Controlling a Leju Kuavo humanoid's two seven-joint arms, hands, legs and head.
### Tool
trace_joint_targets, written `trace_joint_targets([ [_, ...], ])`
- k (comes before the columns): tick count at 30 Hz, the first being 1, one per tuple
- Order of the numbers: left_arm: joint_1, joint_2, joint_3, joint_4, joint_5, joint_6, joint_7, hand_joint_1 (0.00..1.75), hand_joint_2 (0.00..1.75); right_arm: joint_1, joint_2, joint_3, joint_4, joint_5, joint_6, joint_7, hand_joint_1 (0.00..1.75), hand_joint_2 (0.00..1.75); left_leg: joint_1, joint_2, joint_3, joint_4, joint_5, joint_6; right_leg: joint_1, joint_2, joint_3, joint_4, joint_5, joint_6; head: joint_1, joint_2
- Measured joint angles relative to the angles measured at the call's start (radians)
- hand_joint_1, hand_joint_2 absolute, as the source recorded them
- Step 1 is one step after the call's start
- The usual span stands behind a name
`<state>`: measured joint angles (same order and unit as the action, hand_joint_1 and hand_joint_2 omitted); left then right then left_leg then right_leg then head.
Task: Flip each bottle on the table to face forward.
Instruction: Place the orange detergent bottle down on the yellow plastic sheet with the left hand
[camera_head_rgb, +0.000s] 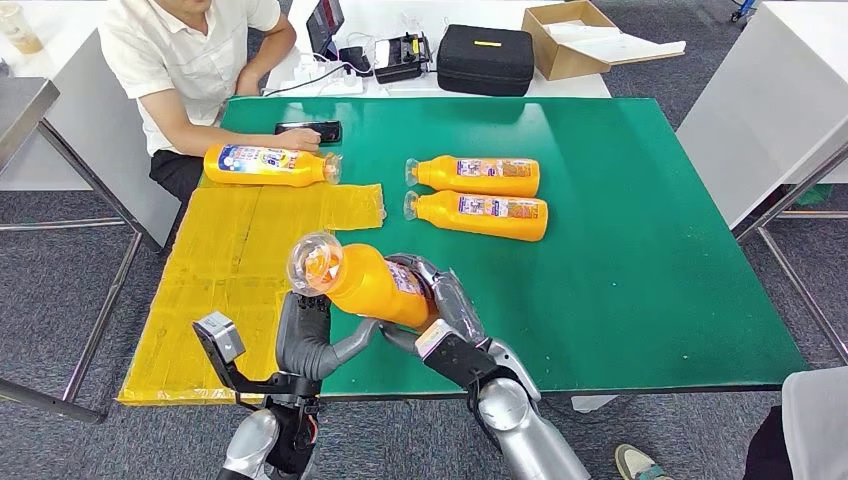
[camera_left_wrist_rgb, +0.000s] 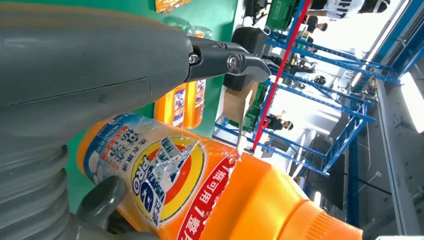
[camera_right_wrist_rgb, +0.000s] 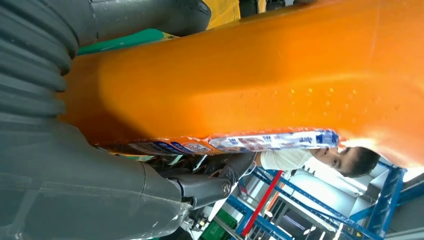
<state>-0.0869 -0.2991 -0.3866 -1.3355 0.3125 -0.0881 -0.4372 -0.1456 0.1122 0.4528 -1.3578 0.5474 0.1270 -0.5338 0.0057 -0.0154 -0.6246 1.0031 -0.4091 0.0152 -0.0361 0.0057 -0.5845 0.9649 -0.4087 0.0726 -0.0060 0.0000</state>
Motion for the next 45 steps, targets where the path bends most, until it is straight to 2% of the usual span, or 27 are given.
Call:
trace_joint_targets([
  [5,-0.001,0.000,-0.002,0.000,0.015,-0.006,0.005,0.00,1.75,-0.001,0.000,0.003,0.003,0.000,0.000,0.000,1.75,1.75,0.000,0.000,0.000,0.000,0.000,0.000,0.000,0.000,0.000,0.000,0.000,0.000,0.000,0.000],
  [10,-0.010,0.000,-0.019,0.028,0.187,-0.118,0.098,0.00,1.75,-0.017,0.000,0.018,0.025,-0.016,0.001,-0.013,1.75,1.75,0.000,0.000,0.000,0.000,0.000,0.000,0.000,0.000,-0.001,0.000,0.000,0.000,0.000,0.000],
  [15,-0.017,0.000,-0.037,0.045,0.202,-0.155,0.115,0.00,1.75,-0.020,-0.001,0.019,0.038,-0.026,-0.002,-0.019,1.75,1.75,0.000,0.000,0.000,0.000,0.000,0.000,0.000,0.000,-0.001,0.000,0.000,0.000,0.000,0.000],
  [28,-0.020,0.000,-0.053,0.044,0.080,-0.100,0.073,0.00,1.75,0.001,-0.005,0.016,0.040,-0.007,-0.023,0.006,1.75,1.75,0.000,0.000,-0.001,0.000,0.000,0.000,0.000,0.000,-0.001,0.000,0.000,0.000,0.000,0.000],
  [34,-0.017,0.001,-0.053,0.015,-0.071,-0.005,0.025,0.00,1.75,0.022,-0.002,0.016,0.031,0.028,-0.049,0.046,1.75,1.75,0.000,0.000,-0.001,0.000,0.000,0.000,0.000,0.000,-0.001,0.000,0.000,0.000,0.000,0.000],
  [35,-0.017,0.001,-0.053,0.008,-0.087,0.007,0.024,0.12,1.75,0.024,0.000,0.015,0.027,0.037,-0.053,0.054,1.75,1.75,0.000,0.000,-0.001,0.000,0.000,0.000,0.000,0.000,-0.001,0.000,0.000,0.000,0.000,0.000],
  [38,-0.016,0.001,-0.053,-0.002,-0.066,0.014,0.040,1.43,1.75,0.027,0.005,0.015,0.017,0.076,-0.063,0.071,1.75,1.75,0.000,0.000,-0.001,0.000,0.000,0.000,0.000,0.000,-0.001,0.000,0.000,0.000,0.000,0.000],
  [39,-0.017,0.001,-0.053,-0.003,-0.047,0.010,0.046,1.75,1.75,0.026,0.006,0.016,0.015,0.088,-0.066,0.073,1.75,1.75,0.000,0.000,-0.001,0.000,0.000,0.000,0.000,0.000,-0.001,0.000,0.000,0.000,0.000,0.000],
  [45,-0.020,0.001,-0.052,0.008,0.055,-0.026,0.067,1.75,1.75,0.022,0.012,0.019,0.017,0.111,-0.070,0.070,1.75,1.75,0.000,0.000,-0.002,0.000,0.000,0.000,0.000,0.000,-0.001,0.000,0.000,0.000,0.000,0.000],
])
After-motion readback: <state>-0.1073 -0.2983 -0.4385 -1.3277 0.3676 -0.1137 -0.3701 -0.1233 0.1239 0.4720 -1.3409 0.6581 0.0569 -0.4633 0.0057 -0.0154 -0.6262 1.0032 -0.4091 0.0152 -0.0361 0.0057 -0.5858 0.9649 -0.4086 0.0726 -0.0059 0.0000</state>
